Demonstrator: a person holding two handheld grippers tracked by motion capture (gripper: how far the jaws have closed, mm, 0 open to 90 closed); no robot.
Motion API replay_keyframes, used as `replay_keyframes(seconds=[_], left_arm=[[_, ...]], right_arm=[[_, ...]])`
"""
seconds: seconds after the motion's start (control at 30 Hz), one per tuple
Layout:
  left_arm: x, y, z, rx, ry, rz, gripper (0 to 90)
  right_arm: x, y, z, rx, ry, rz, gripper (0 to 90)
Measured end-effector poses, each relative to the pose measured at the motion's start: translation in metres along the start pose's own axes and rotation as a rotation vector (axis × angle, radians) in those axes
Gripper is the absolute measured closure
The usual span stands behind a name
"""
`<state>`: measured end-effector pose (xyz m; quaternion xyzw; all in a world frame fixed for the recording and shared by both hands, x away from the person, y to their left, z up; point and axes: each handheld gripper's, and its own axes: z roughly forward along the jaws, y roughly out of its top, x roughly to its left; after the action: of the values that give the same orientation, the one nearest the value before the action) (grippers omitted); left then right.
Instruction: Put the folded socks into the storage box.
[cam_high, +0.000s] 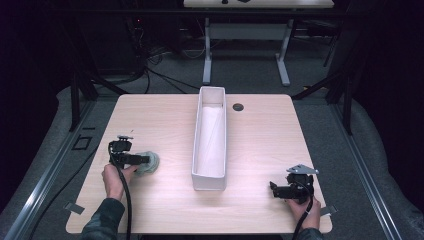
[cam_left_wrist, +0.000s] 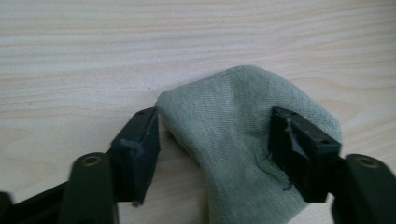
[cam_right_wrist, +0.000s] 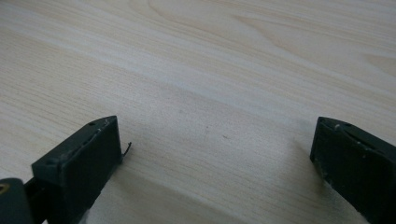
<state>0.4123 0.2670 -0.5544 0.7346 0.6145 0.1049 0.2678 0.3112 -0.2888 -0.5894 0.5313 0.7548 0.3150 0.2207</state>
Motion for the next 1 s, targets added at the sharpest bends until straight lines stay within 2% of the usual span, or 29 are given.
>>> replay_keyframes(seconds=[0.3, 0.43, 0.7, 0.87, 0.93, 1.0], left_arm=[[-0.004, -0.003, 0.004, 0.007, -0.011, 0.005, 53.1], [-0.007, -0.002, 0.004, 0.012, -0.006, 0.022, 58.4], [-0.017, 0.001, 0.003, 0.033, 0.027, 0.100, 69.4], [-0.019, -0.001, 0.003, 0.019, 0.043, 0.117, 73.9], [-0.021, -0.002, 0.003, 0.009, 0.054, 0.136, 75.6], [-0.026, -0.002, 0.003, 0.002, 0.084, 0.181, 78.4]], right_arm=[[0.000, 0.000, 0.000, -0.001, -0.001, 0.001, 1.6], [0.000, 0.000, 0.000, -0.002, -0.001, 0.001, 1.8], [0.000, 0.000, 0.000, -0.003, -0.003, 0.004, 2.2], [0.000, 0.000, 0.000, -0.003, -0.003, 0.004, 2.2], [0.000, 0.000, 0.000, -0.003, -0.003, 0.004, 2.3], [0.000, 0.000, 0.000, -0.004, -0.003, 0.004, 2.3]])
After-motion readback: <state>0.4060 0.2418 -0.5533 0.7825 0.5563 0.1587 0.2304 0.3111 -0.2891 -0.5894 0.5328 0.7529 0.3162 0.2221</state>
